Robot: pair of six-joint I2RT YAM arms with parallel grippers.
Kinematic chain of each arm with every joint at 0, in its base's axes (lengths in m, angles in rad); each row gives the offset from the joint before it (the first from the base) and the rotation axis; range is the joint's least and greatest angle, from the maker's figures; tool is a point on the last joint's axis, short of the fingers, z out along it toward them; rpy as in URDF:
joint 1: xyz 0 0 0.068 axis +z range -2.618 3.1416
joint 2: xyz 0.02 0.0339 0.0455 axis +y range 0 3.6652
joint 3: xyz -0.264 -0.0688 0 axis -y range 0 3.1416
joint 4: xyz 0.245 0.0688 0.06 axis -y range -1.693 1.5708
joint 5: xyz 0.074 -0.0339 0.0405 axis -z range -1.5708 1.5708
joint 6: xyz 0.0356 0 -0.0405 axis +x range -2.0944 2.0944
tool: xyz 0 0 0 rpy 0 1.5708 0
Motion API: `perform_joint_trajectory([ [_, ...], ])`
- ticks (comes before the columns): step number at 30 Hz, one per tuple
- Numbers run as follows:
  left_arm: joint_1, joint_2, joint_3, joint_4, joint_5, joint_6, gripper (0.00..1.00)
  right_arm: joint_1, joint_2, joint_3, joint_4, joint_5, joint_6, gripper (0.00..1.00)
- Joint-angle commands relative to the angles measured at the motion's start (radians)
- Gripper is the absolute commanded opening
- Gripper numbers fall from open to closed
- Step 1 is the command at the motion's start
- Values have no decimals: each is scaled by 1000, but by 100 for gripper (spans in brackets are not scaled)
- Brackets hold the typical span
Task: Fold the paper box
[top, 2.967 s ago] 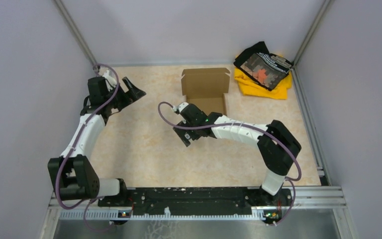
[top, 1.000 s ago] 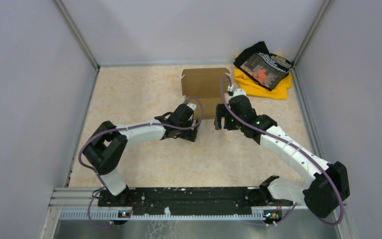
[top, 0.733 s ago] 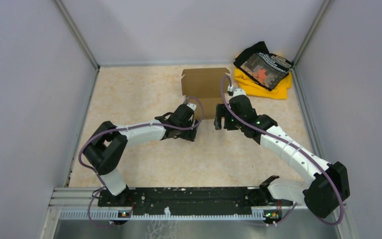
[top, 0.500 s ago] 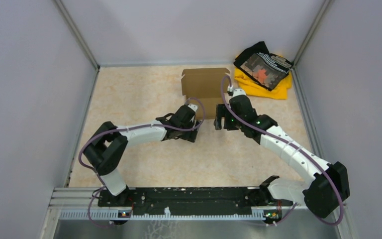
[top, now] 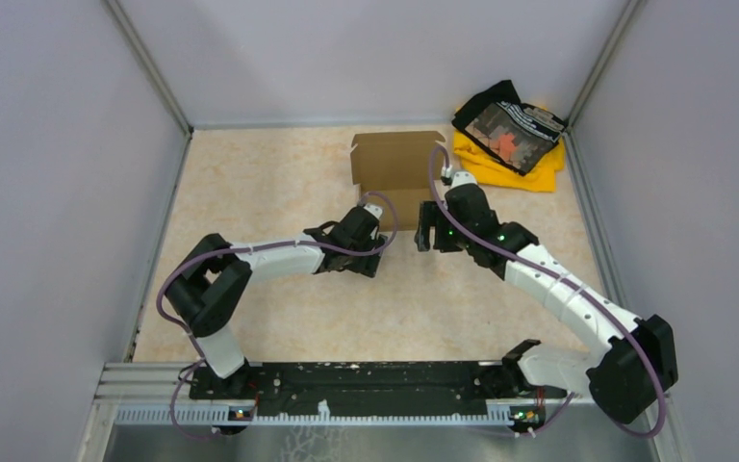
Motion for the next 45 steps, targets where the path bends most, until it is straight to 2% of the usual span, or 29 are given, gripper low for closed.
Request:
perform_joint_trajectory([
  [1, -7, 17, -12, 2, -9, -1, 75, -10, -39, 2, 27, -9, -4, 73],
  [20, -35, 52, -1, -20, -64, -9, 75, -12, -59, 1, 12, -4, -14, 70],
  [45, -44, 63, -12, -32, -78, -15, 62, -19, -54, -8, 13, -12, -17, 68],
])
